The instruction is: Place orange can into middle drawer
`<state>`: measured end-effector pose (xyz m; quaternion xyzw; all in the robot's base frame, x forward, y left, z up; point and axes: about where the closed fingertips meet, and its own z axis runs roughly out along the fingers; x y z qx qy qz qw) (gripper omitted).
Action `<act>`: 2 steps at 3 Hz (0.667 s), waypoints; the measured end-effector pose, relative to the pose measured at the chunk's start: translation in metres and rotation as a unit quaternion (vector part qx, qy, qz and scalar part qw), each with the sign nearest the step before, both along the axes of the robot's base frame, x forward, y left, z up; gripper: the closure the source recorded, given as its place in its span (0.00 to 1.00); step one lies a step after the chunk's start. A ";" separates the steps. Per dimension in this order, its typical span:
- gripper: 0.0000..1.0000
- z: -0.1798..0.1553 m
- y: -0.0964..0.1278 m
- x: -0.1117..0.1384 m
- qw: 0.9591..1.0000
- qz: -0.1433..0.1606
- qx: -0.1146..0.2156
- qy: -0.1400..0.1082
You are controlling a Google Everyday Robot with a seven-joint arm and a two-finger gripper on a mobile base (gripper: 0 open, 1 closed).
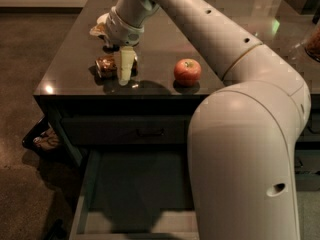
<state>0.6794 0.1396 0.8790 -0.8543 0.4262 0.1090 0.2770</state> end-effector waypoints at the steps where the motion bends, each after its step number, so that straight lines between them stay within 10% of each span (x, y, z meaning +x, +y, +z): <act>1: 0.00 -0.017 0.001 0.000 1.000 0.004 -0.008 0.025; 2: 0.00 -0.037 0.005 -0.002 0.997 0.011 -0.024 0.068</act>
Offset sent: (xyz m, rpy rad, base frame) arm -0.0053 -0.0007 -0.0552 -0.1154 0.2773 0.0520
